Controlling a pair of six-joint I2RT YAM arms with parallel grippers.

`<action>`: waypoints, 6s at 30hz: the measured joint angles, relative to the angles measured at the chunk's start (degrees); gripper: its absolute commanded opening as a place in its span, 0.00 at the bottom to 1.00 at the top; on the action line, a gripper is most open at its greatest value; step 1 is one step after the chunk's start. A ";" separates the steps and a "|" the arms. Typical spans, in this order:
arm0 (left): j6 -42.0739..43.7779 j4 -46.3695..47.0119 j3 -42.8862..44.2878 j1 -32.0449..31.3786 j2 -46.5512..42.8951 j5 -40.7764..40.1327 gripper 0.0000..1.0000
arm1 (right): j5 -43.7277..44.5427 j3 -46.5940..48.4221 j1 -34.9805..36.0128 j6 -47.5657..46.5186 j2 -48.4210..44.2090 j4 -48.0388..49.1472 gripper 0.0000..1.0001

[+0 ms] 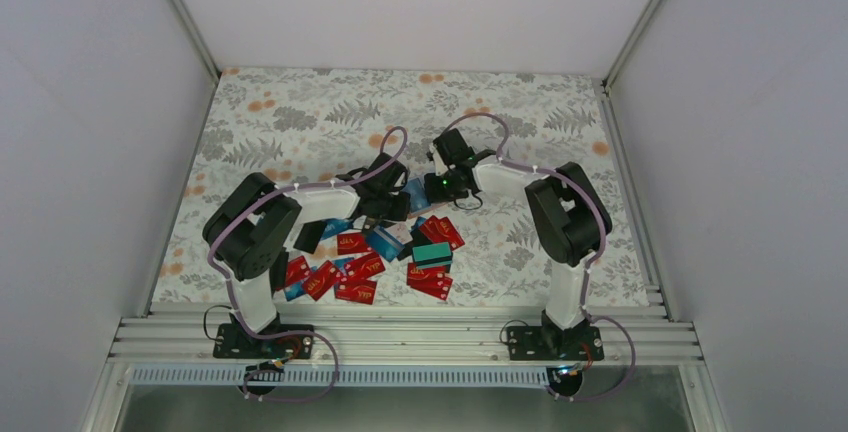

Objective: Put the credit cards into the card holder

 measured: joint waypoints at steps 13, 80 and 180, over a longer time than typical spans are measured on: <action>0.26 -0.04 0.00 -0.02 -0.02 -0.44 0.09 | 2.60 3.48 0.83 -0.20 1.05 -2.82 0.04; -16.87 -3.26 -22.91 -0.92 -26.67 -4.55 0.24 | -25.64 -16.61 6.58 3.91 -13.60 6.88 0.31; -15.30 -11.74 -21.00 -0.61 -41.77 -9.29 0.29 | -32.68 -14.80 6.23 11.30 -13.33 12.02 0.04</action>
